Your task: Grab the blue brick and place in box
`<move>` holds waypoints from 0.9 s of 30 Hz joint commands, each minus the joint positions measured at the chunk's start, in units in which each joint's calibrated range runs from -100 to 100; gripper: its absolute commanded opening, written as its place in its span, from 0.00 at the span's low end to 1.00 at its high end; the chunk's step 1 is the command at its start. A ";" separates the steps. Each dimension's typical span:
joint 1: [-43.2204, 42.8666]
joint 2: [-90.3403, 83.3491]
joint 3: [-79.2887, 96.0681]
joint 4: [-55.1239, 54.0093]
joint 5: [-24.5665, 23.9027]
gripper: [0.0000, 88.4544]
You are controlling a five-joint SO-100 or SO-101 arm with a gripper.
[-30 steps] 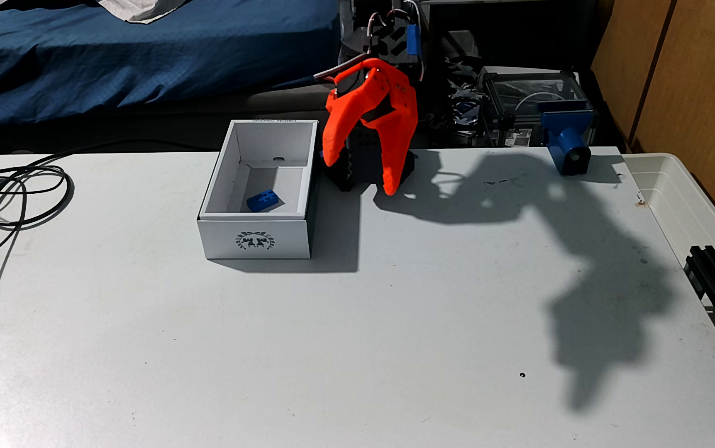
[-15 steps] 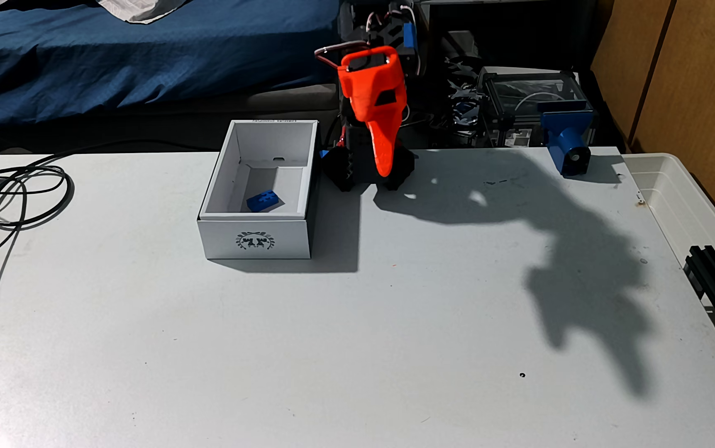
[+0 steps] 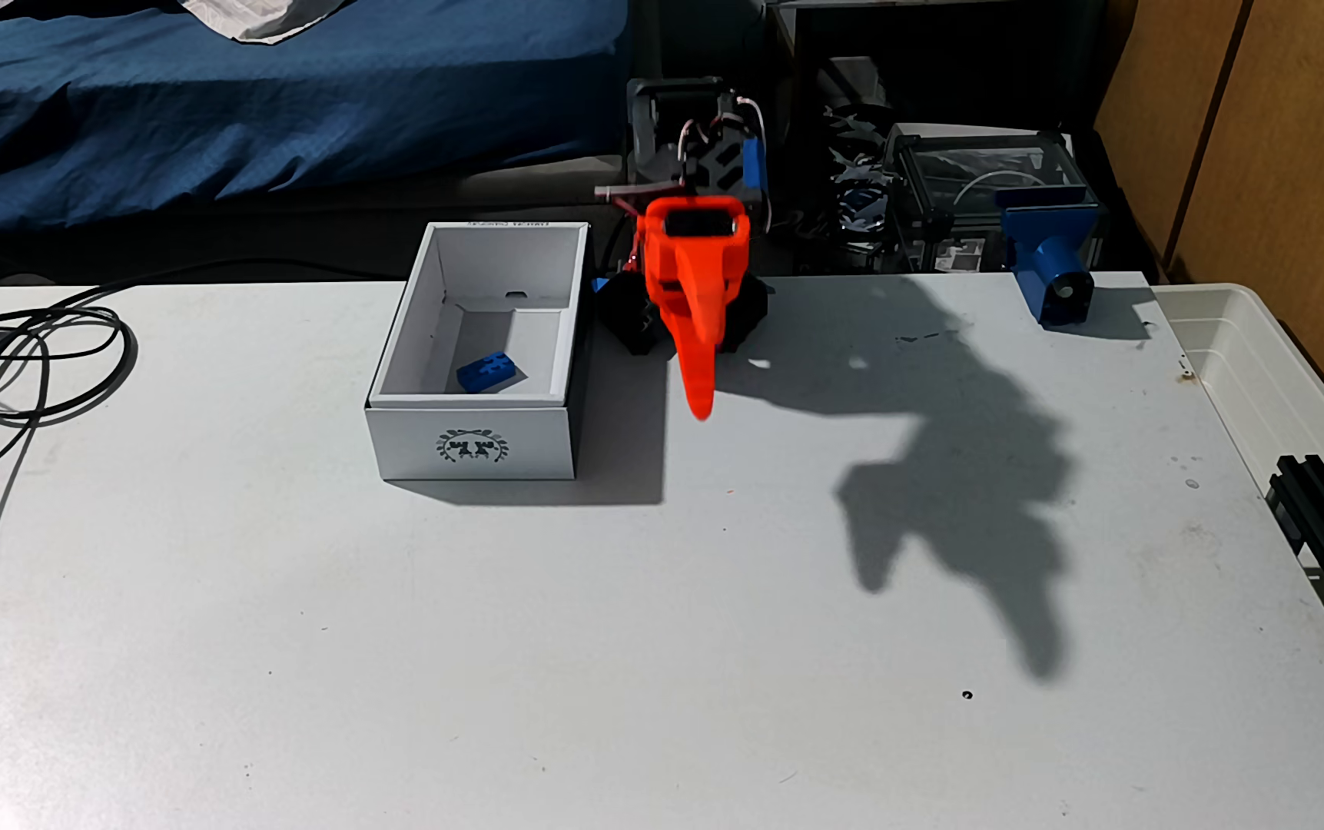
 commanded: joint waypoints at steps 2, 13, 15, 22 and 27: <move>-0.33 -0.76 2.87 -0.25 0.34 0.40; -0.33 -0.76 2.69 9.49 0.34 0.37; -0.19 -0.76 2.69 9.49 0.24 0.32; -0.26 -0.76 2.60 9.49 0.29 0.05; -0.33 -0.76 2.60 9.49 0.29 0.01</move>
